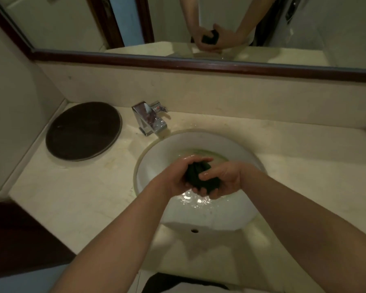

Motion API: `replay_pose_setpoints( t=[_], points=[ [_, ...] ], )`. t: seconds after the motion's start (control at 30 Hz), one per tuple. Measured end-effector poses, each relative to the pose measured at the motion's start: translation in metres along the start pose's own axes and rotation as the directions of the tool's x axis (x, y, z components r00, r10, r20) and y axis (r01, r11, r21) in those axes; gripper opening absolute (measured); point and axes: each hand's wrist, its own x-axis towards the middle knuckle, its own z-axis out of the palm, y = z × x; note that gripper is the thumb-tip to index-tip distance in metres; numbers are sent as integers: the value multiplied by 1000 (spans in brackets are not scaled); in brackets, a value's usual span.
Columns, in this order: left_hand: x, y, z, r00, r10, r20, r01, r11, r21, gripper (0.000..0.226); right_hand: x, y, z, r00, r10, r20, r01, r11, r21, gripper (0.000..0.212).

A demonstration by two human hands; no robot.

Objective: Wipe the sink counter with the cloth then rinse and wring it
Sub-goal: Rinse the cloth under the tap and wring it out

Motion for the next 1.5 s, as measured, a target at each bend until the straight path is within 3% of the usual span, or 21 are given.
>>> replay_pose_setpoints(
  t=[0.13,0.33,0.47,0.53,0.6,0.7,0.87,1.0,1.07,1.1,1.17,1.23,1.3,1.4,1.43,1.5],
  points=[
    [19,-2,-2,993,-30,-116,9,985,-173,19,8,-9,11,974,46,-223,-75,990,-123,10],
    [33,16,-1,942,-75,-328,6,978,-207,16,14,-30,28,878,-33,-478,-183,899,-398,14],
    [36,26,3,927,-121,-355,33,970,-242,18,15,-42,44,771,-174,-612,-349,689,-635,10],
    [40,30,2,930,-156,-333,50,951,-305,18,20,-41,52,680,-335,-652,-460,498,-735,7],
    [46,30,-2,935,-191,-299,81,935,-346,23,30,-34,58,595,-509,-621,-567,282,-774,18],
    [52,23,-8,915,-246,-319,127,928,-349,13,41,-21,61,490,-596,-636,-652,234,-721,26],
    [57,10,-8,895,-255,-366,111,922,-371,17,44,-11,56,485,-636,-600,-711,112,-694,23],
    [56,10,-8,905,-229,-358,105,937,-333,13,40,-13,50,480,-619,-621,-703,152,-695,19],
    [50,11,-5,911,-195,-363,84,951,-299,31,40,-15,41,488,-545,-681,-719,192,-668,17],
    [44,12,-2,917,-149,-371,44,960,-277,36,38,-14,35,505,-500,-704,-687,260,-678,17],
    [29,16,6,944,-9,-329,-65,975,-212,41,27,-13,22,569,-398,-719,-497,529,-687,18],
    [13,17,9,955,154,-254,-182,979,-93,40,9,-13,18,660,-276,-699,-281,772,-570,21],
    [1,16,6,935,307,-177,-293,950,104,46,-6,-15,19,747,-172,-642,-171,884,-436,18],
    [-15,16,4,865,499,-51,-419,775,472,72,-21,-18,20,833,-94,-545,-103,942,-320,9],
    [-21,17,5,819,573,25,-469,645,604,78,-24,-18,20,857,-76,-510,-86,954,-286,8],
    [-27,19,4,710,649,272,-549,269,792,88,-31,-20,18,899,-46,-435,-52,976,-212,7]
  ],
)
